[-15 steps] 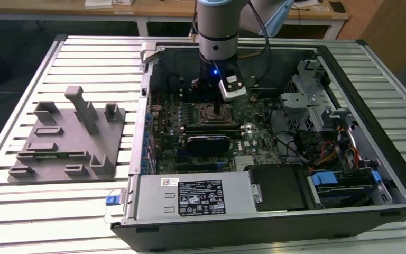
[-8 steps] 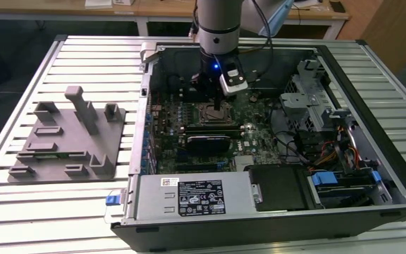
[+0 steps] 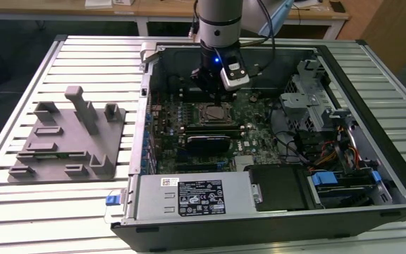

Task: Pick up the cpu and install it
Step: 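Install the first cpu locking lever, then install the second cpu locking lever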

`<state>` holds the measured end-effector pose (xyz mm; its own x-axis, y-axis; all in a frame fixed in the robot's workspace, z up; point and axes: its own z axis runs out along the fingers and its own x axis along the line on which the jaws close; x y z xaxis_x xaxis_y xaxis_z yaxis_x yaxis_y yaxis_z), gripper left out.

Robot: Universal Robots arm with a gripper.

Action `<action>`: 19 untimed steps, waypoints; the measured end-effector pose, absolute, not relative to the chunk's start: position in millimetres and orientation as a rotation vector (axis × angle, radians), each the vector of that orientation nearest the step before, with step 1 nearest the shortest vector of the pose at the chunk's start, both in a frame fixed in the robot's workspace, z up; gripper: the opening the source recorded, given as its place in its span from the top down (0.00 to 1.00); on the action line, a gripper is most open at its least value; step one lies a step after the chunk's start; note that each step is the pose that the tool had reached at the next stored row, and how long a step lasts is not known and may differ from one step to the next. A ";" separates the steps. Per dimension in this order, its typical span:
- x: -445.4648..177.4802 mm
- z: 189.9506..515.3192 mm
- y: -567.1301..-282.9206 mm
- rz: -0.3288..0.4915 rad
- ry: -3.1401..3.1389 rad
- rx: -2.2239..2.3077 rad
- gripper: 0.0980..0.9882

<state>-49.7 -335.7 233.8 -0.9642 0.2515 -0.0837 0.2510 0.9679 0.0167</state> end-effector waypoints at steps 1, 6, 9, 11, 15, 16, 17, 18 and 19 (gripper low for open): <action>-49.7 233.8 -335.6 0.009 3.032 0.388 0.99; -49.7 234.6 -335.7 0.009 3.032 0.388 0.99; -49.7 235.3 -335.7 0.009 3.032 0.388 0.99; -49.7 235.3 -335.7 0.009 3.032 0.388 0.99; -49.7 235.5 -336.6 0.009 3.032 0.388 0.99; -49.7 235.4 -337.1 0.009 3.032 0.388 0.99; -49.7 235.4 -337.8 0.009 3.032 0.388 0.99; -49.7 235.4 -338.7 0.009 3.032 0.388 0.99; -49.7 235.4 -339.8 0.008 3.032 0.388 0.99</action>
